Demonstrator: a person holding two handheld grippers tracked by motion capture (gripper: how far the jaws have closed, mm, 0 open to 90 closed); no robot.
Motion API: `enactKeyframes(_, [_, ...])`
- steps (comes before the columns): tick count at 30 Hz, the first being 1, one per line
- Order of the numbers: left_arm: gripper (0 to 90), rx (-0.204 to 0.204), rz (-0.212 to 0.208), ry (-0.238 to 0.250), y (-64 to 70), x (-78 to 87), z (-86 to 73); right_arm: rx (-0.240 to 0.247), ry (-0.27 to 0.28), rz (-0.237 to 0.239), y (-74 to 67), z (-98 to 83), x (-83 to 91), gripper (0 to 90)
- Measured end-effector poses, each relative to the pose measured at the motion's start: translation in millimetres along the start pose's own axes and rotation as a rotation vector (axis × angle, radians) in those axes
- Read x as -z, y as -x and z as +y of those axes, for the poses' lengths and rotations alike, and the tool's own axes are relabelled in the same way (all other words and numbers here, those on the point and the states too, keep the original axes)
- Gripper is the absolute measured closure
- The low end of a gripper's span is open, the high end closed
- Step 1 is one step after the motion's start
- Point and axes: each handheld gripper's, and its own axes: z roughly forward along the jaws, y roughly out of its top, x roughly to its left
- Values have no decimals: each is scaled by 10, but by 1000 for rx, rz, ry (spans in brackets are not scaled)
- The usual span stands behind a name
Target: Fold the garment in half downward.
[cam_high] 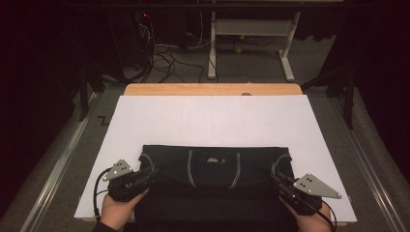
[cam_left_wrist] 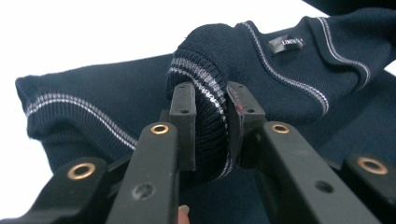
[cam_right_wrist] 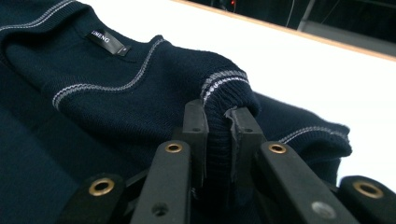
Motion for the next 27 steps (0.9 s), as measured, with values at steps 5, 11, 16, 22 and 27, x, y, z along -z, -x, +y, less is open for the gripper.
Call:
enactKeyframes(5, [711,-37,4,-11,98,70,-64,9,-18,8,-41,-44,59,800])
enactKeyframes(11, [708,-38,-12,-43,144,129,-170,8,-35,16,-74,-78,134,799])
enactKeyframes(16, [703,-66,-9,-64,160,150,-220,5,-61,36,-93,-105,167,797])
enactKeyframes(22, [680,-63,12,-130,143,90,-255,-2,-109,41,-103,-169,168,791])
enactKeyframes(27, [556,-31,27,-156,89,89,-262,-17,-136,60,-97,-196,171,730])
